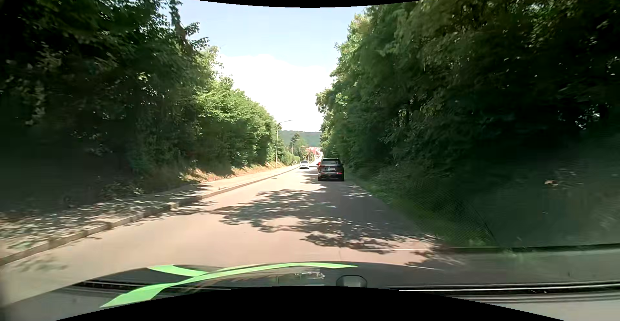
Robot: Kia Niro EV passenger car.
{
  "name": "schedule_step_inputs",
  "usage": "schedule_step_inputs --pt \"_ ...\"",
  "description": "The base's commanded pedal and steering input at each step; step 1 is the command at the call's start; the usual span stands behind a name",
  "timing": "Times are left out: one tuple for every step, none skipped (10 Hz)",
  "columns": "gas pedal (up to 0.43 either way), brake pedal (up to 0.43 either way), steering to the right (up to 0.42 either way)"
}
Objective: Follow the waypoints while adhering to traffic rules and regulations
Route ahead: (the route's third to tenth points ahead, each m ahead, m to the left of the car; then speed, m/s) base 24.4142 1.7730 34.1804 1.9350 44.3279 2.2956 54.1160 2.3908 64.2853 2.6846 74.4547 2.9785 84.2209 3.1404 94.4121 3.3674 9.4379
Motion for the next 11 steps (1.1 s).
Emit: schedule_step_inputs --pt "0.0 0.006 -0.008" --pt "0.0 0.0 -0.008" --pt "0.0 0.0 -0.008" --pt "0.0 0.0 -0.008" --pt "0.0 0.0 -0.007" --pt "0.0 0.0 -0.005" --pt "0.0 0.0 -0.004" --pt "0.0 0.0 -0.003" --pt "0.0 0.0 -0.003" --pt "0.02 0.0 -0.002" --pt "0.028 0.0 -0.002"
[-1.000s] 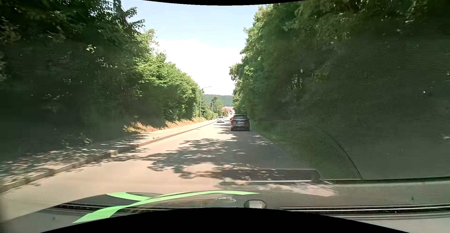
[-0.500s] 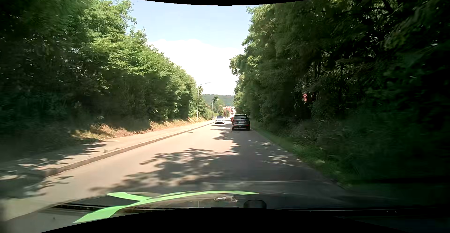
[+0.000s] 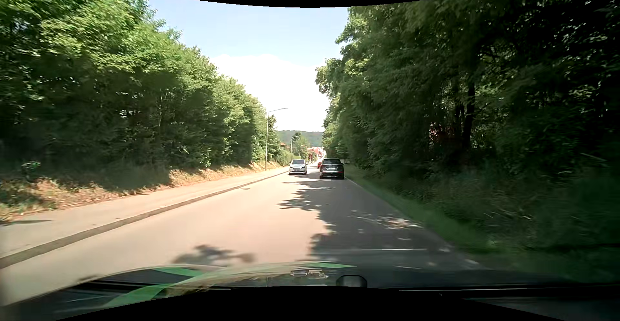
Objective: Follow the waypoints while adhering to traffic rules and regulations
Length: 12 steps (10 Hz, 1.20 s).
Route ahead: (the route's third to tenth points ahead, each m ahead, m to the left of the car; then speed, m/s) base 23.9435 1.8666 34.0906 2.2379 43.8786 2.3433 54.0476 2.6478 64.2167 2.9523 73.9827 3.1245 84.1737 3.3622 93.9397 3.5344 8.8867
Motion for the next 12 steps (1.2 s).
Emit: schedule_step_inputs --pt "0.039 0.0 -0.002" --pt "0.047 0.0 -0.003" --pt "0.047 0.0 -0.002" --pt "0.047 0.0 0.0" --pt "0.067 0.0 0.004" --pt "0.067 0.0 0.004" --pt "0.079 0.0 0.005" --pt "0.079 0.0 0.005" --pt "0.079 0.0 0.005" --pt "0.079 0.0 0.004" --pt "0.079 0.0 0.002" --pt "0.079 0.0 0.0"
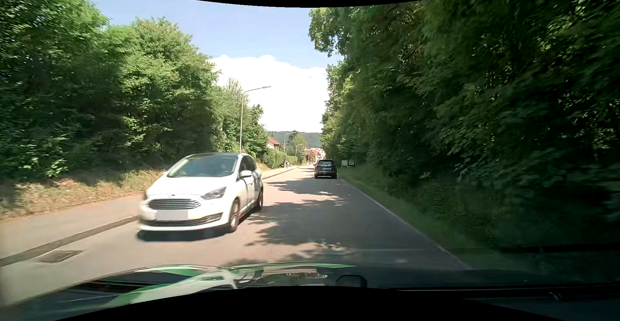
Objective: Follow the waypoints while adhering to traffic rules and regulations
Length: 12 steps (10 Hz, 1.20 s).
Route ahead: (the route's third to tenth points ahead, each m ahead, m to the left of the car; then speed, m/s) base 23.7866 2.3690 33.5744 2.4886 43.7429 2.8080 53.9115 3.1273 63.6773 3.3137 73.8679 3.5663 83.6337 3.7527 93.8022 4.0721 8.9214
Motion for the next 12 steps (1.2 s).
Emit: schedule_step_inputs --pt "0.079 0.0 -0.002" --pt "0.079 0.0 -0.003" --pt "0.079 0.0 -0.003" --pt "0.087 0.0 -0.003" --pt "0.087 0.0 -0.004" --pt "0.098 0.0 -0.004" --pt "0.098 0.0 -0.005" --pt "0.098 0.0 -0.007" --pt "0.11 0.0 -0.007" --pt "0.118 0.0 -0.007" --pt "0.13 0.0 -0.007" --pt "0.13 0.0 -0.007"
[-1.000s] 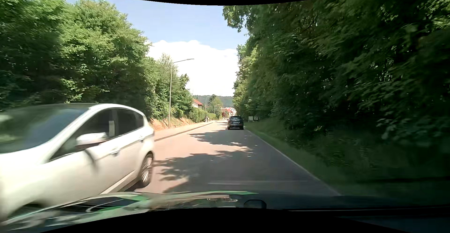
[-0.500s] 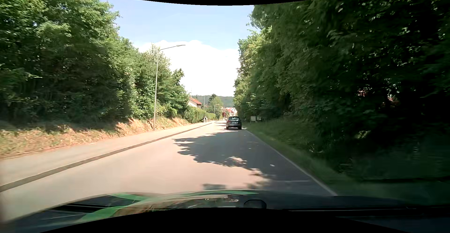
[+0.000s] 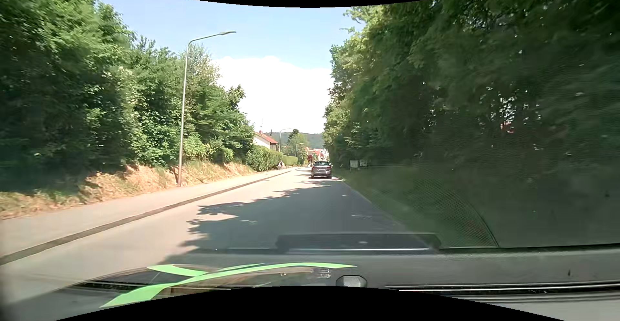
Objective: Follow the waypoints while adhering to traffic rules and regulations
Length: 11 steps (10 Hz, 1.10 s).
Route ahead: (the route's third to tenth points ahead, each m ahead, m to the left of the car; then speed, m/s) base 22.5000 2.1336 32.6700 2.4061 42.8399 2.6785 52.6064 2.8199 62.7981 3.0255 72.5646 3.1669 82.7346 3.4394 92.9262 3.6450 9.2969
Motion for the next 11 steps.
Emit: schedule_step_inputs --pt "0.13 0.0 -0.008" --pt "0.13 0.0 -0.008" --pt "0.13 0.0 -0.008" --pt "0.138 0.0 -0.008" --pt "0.138 0.0 -0.008" --pt "0.138 0.0 -0.008" --pt "0.138 0.0 -0.008" --pt "0.138 0.0 -0.008" --pt "0.138 0.0 -0.008" --pt "0.138 0.0 -0.008" --pt "0.11 0.0 -0.008"
